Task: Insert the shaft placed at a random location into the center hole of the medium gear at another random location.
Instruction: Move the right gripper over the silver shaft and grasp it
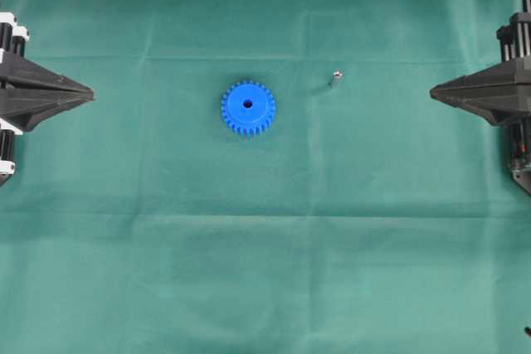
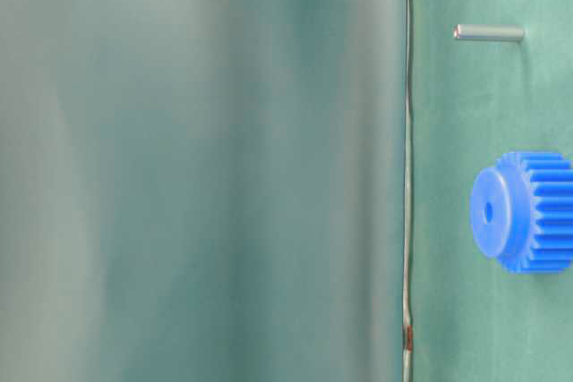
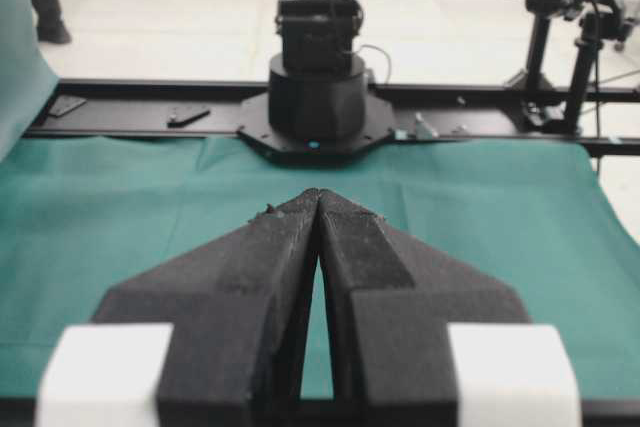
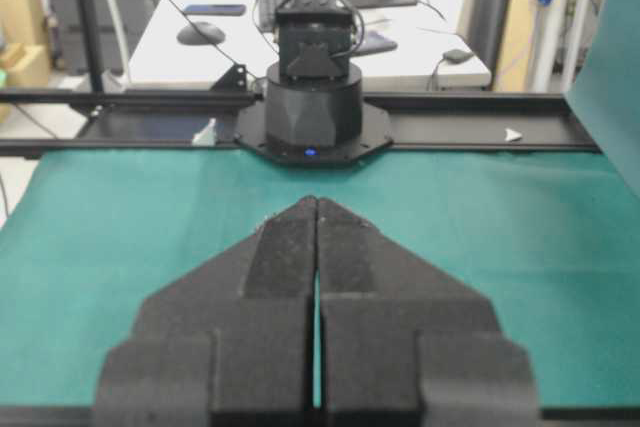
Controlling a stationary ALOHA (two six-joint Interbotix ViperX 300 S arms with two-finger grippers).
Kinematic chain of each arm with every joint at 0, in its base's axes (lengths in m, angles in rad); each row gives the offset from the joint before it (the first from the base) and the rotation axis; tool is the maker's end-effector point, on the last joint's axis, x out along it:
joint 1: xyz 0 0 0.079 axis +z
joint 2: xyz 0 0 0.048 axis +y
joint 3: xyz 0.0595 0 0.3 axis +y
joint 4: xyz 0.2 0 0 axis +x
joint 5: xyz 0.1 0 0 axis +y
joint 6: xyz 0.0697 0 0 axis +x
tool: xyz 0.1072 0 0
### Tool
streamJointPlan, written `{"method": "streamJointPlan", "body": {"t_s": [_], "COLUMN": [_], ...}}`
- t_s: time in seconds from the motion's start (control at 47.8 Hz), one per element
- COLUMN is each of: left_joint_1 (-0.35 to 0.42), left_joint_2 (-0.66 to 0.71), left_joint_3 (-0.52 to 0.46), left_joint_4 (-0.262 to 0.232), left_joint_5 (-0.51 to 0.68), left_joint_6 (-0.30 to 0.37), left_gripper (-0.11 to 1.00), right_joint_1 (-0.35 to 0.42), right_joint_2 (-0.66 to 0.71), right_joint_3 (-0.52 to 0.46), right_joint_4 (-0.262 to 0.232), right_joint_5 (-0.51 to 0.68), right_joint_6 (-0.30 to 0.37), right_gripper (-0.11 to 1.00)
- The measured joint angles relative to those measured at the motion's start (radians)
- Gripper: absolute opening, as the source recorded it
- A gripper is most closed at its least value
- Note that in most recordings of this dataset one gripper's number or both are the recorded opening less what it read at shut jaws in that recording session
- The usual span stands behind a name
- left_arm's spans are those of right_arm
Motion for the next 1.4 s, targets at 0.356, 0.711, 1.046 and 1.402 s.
{"method": "streamJointPlan", "body": {"t_s": [0.356,0.711,1.046,1.402], "left_joint_1": [0.0,0.002,0.002,0.014], "left_joint_2": [0.003,0.005,0.006,0.006], "left_joint_3": [-0.014,-0.014,-0.014,-0.014], "left_joint_4": [0.008,0.008,0.008,0.008], "left_joint_5": [0.046,0.046,0.057,0.067], "left_joint_6": [-0.02,-0.02,-0.02,-0.02], "left_gripper": [0.0,0.0,0.0,0.0], "right_joint_1": [-0.026,-0.094,-0.193,-0.245], "right_joint_2": [0.018,0.146,0.426,0.779], "right_joint_3": [-0.018,-0.018,-0.018,-0.026], "right_joint_4": [0.0,0.0,0.012,0.034], "right_joint_5": [0.044,0.021,-0.086,-0.259], "right_joint_6": [0.0,0.0,0.0,0.0], "right_gripper": [0.01,0.15,0.87,0.85]}}
